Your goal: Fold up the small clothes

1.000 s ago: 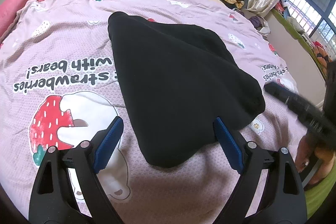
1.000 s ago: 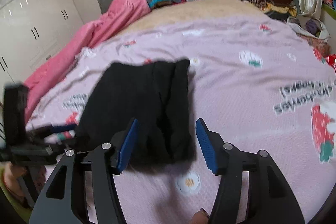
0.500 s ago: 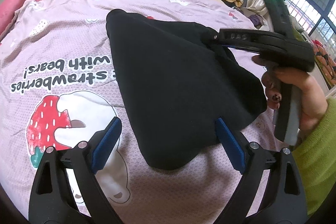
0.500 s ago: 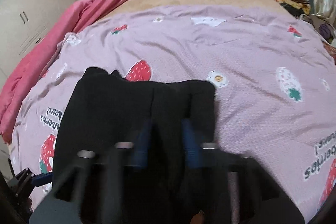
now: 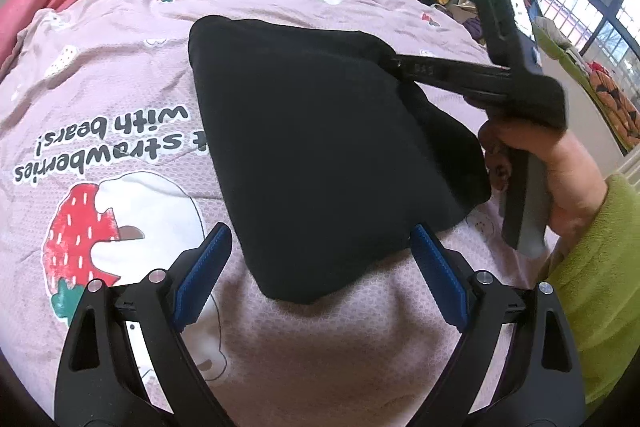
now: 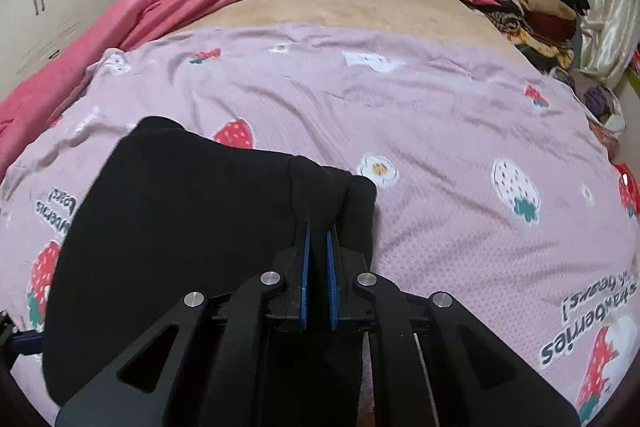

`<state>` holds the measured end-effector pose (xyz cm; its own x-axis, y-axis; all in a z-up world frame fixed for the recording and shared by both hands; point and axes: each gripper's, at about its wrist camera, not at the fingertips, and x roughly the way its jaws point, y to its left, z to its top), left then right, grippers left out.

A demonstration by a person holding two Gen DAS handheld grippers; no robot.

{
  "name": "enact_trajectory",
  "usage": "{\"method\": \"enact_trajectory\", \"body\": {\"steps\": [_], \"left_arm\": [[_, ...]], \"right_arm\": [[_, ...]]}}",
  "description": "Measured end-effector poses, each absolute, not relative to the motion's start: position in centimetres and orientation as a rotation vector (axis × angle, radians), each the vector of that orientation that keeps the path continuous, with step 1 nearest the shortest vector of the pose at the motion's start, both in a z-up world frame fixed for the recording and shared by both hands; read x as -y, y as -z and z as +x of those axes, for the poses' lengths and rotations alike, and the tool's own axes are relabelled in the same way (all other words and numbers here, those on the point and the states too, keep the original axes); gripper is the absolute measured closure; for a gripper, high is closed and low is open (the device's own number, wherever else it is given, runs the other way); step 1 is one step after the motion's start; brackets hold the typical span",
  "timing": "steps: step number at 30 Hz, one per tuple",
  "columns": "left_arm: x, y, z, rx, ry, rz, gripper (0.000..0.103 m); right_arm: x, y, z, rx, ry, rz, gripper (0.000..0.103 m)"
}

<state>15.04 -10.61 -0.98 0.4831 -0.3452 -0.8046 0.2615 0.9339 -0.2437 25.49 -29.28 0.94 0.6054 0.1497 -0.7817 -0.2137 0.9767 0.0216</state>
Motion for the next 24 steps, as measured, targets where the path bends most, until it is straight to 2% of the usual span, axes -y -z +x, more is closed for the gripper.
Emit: {"method": "enact_trajectory", "body": {"steps": [2, 5, 7, 11, 14, 17, 24], "left_arm": [[10.5, 0.8, 14.9, -0.996, 0.370, -0.092, 0.019], [10.6, 0.3, 14.6, -0.987, 0.374, -0.087, 0.019], [10.6, 0.0, 14.3, -0.980, 0.373, -0.089, 0.019], [10.4, -0.9, 13.9, -0.963, 0.375, -0.104, 0.019], [10.4, -1.5, 13.6, -0.949, 0.369, -0.105, 0.015], [10.3, -2.2, 13.1, -0.932, 0.363, -0.102, 0.010], [9.4, -3.6, 11.2, -0.888, 0.335, -0.088, 0.010]], "right_arm": [[29.4, -0.9, 25.3, -0.896, -0.200, -0.061, 0.088], [29.9, -1.6, 24.8, -0.888, -0.172, -0.056, 0.069], [30.4, -2.4, 24.2, -0.877, -0.173, -0.038, 0.063], [31.8, -4.5, 22.1, -0.830, -0.196, 0.008, 0.039], [32.6, -6.4, 20.3, -0.786, -0.213, 0.033, 0.029], [33.2, -8.3, 17.9, -0.739, -0.219, 0.047, 0.013], [34.2, -11.9, 12.1, -0.625, -0.243, 0.063, 0.005]]}}
